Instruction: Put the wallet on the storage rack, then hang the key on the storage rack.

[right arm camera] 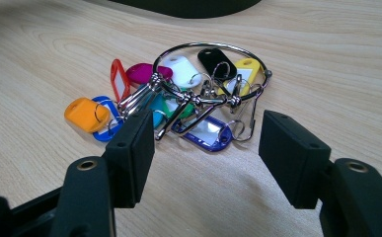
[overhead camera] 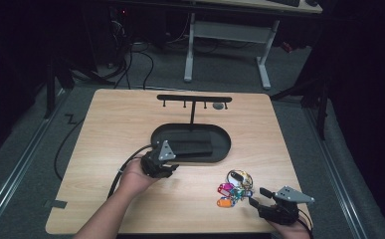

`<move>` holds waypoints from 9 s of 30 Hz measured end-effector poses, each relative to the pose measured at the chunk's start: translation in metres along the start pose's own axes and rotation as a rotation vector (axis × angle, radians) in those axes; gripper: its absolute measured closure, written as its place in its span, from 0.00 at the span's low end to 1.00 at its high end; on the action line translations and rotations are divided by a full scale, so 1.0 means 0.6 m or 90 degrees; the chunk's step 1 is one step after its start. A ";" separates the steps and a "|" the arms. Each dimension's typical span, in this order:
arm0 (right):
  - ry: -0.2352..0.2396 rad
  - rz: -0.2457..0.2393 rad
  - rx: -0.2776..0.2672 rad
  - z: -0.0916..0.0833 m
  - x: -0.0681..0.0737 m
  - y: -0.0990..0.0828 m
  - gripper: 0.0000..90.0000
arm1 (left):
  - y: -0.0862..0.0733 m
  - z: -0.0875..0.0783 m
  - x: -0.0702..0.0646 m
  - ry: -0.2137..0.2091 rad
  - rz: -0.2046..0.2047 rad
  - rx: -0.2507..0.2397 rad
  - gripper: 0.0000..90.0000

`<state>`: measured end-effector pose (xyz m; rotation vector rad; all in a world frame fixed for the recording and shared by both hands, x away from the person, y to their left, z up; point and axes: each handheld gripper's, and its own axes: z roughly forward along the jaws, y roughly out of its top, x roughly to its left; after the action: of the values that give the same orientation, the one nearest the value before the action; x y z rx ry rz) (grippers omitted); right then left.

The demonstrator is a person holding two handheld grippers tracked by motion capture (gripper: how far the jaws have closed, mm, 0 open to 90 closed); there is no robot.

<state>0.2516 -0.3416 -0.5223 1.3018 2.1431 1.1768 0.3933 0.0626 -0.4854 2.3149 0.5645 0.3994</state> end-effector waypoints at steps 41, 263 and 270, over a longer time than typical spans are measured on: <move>-0.085 -0.010 0.027 0.009 0.005 0.030 0.51 | -0.185 -0.120 -0.037 0.046 -0.146 -0.116 0.37; -0.042 -0.201 0.439 0.155 0.002 0.593 0.97 | -0.188 -0.123 -0.049 0.031 -0.067 -0.112 0.36; -0.053 -0.178 0.436 0.161 -0.015 0.594 0.97 | -0.189 -0.122 -0.049 0.029 -0.067 -0.110 0.36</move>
<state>0.5159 -0.2245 -0.2927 1.1935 2.6620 0.2668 0.3048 0.1637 -0.5172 2.1069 0.6454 0.4351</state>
